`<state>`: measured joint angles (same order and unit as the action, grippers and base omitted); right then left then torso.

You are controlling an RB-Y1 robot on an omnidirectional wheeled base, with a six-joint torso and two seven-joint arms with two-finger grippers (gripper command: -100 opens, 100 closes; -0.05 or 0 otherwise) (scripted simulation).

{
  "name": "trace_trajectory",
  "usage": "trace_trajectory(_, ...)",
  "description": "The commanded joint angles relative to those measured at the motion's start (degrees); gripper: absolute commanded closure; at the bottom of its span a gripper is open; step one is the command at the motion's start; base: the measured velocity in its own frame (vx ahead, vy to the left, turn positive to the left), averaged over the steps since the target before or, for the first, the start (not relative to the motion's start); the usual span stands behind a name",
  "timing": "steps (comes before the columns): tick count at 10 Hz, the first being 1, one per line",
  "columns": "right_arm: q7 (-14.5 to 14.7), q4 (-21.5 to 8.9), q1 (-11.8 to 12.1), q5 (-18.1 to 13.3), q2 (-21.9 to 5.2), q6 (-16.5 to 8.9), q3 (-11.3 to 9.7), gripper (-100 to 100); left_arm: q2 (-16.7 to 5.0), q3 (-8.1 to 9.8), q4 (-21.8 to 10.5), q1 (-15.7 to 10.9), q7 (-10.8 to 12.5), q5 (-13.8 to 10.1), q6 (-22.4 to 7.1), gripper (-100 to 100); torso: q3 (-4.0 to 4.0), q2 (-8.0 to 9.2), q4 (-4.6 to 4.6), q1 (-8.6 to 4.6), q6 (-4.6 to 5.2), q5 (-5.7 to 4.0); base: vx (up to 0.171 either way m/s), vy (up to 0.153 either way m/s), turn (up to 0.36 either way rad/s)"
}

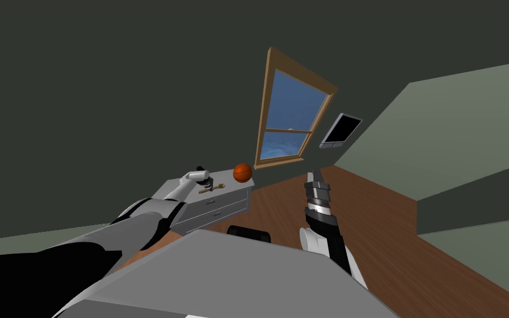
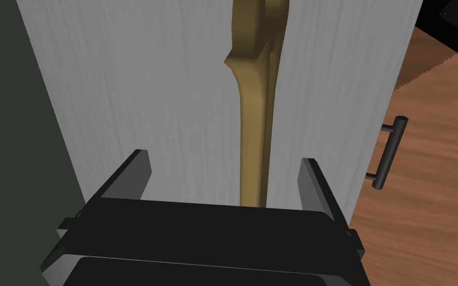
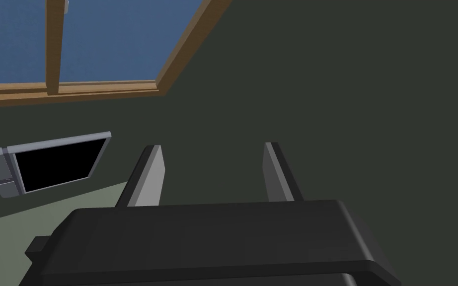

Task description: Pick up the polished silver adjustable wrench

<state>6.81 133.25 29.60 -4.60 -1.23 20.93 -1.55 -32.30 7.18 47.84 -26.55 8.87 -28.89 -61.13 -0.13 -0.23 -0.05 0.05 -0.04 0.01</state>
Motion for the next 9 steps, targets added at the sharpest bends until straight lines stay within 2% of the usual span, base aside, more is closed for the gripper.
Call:
trace_trajectory(1, 0.0, 0.0, 0.0, 0.0, 0.0, 0.0, 0.0, 0, -0.4, -0.33, -2.9, -1.0, -0.5, -0.9, -1.0, -100, 0.0, 0.0, 0.0, 0.0, 0.0, 0.0, 0.058, 0.021, -0.038)
trace_trajectory(2, 0.0, 0.0, 0.0, 0.0, 0.0, 0.0, 0.0, 0, -0.9, -0.83, -4.5, -1.5, -0.6, -2.0, -2.7, -100, 0.0, 0.0, -0.01, 0.02, -0.01, 0.01, 0.054, 0.017, -0.077)
trace_trajectory(3, 0.0, 0.0, 0.0, 0.0, 0.0, 0.0, 0.0, 0, -0.9, -0.83, -5.0, -1.5, -0.6, -2.0, -2.7, -100, 0.0, 0.01, 0.0, 0.01, 0.0, 0.01, 0.039, 0.009, -0.021)
trace_trajectory(4, 0.0, 0.0, 0.0, 0.0, 0.0, 0.0, 0.0, 0, -1.4, -1.3, -6.9, -2.0, -0.8, -3.1, -4.1, -100, 0.03, 0.06, 0.0, -0.02, -0.02, 0.0, 0.043, 0.006, -0.045)
trace_trajectory(5, 0.0, 0.0, 0.0, 0.0, 0.0, 0.0, 0.0, 0, -1.4, -1.3, -6.9, -2.0, -0.8, -3.1, -4.1, -100, 0.03, 0.07, 0.01, -0.03, -0.01, 0.0, 0.033, 0.009, -0.024)
trace_trajectory(7, 0.0, 0.0, 0.0, 0.0, 0.0, 0.0, 0.0, 0, -2.1, -2.13, -9.9, -2.7, -1.0, -4.9, -6.5, -100, 0.05, 0.1, 0.01, -0.01, -0.01, 0.0, 0.043, 0.014, -0.057)
trace_trajectory(9, 0.0, 0.0, 0.0, 0.0, 0.0, 0.0, 0.0, 0, -2.4, -2.46, -11.0, -2.9, -1.2, -5.6, -7.3, -100, 0.04, 0.08, 0.01, -0.02, -0.02, 0.0, 0.035, 0.012, -0.03)
